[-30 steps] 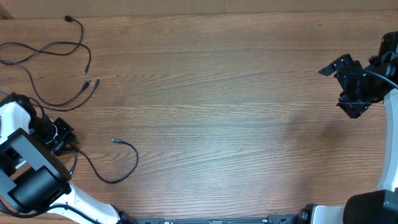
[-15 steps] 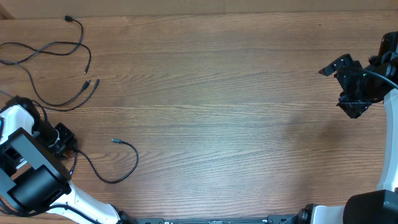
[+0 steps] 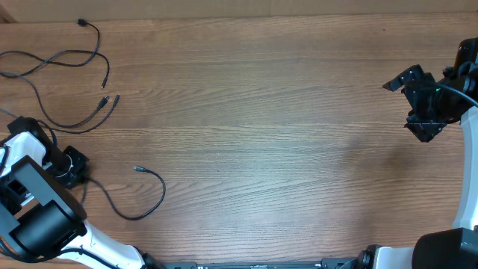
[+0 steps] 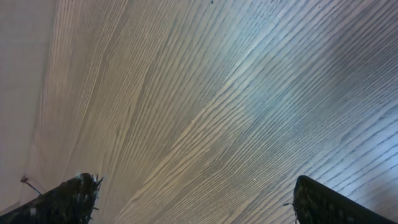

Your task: Untangle cables

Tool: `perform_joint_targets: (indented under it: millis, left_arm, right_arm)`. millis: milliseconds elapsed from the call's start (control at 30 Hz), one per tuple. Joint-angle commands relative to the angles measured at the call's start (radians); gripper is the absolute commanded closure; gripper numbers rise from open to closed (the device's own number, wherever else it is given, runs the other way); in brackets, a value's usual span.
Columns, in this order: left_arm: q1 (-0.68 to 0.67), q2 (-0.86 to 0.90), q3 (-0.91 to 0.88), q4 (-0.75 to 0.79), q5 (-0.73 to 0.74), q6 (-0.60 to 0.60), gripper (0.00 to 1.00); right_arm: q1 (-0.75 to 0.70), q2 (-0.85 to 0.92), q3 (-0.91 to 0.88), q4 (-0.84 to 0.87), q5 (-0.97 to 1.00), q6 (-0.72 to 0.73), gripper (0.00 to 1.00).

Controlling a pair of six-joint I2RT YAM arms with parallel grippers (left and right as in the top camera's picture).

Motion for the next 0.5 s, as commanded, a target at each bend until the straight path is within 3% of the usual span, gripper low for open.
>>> perform_joint_targets:
  millis: [0,133,300,467]
  left_arm:
    - [-0.004,0.024,-0.027,0.026,0.006,0.000,0.96]
    - [-0.004,0.024,-0.027,0.055,0.003,0.023,0.96]
    - [-0.004,0.024,-0.023,0.116,0.000,0.159,0.96]
    - [-0.004,0.024,-0.017,0.179,-0.005,0.165,0.96]
  right_arm:
    - [-0.002,-0.010,0.015,0.003,0.011,0.000,0.00]
    - [-0.002,-0.010,0.015,0.003,0.011,0.000,0.00]
    - [-0.002,-0.010,0.015,0.003,0.011,0.000,0.00]
    - [-0.002,-0.010,0.015,0.003,0.011,0.000,0.00]
